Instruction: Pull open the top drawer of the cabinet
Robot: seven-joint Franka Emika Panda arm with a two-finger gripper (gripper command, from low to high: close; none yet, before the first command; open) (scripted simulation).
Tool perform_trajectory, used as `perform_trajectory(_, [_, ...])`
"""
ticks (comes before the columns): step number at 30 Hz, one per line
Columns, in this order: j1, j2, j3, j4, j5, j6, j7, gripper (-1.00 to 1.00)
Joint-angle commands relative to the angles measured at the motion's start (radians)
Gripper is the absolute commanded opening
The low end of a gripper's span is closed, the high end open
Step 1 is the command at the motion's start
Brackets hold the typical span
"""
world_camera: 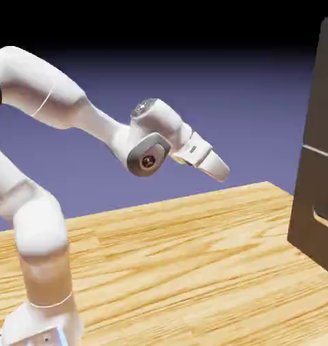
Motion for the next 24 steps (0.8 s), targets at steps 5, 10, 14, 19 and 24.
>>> perform_trajectory(5, [0.181, -0.001, -0.163, 0.094, 0.026, 0.044, 0.064, 0.00])
perform_trajectory(10, [0.362, -0.002, -0.326, 0.187, 0.052, 0.089, 0.127, 0.00])
perform_trajectory(14, [0.507, -0.003, -0.456, 0.262, 0.072, 0.125, 0.178, 0.00])
perform_trajectory(19, [0.689, -0.005, -0.619, 0.355, 0.098, 0.169, 0.241, 0.00])
perform_trajectory(24, [0.870, -0.006, -0.782, 0.449, 0.124, 0.214, 0.305, 0.00])
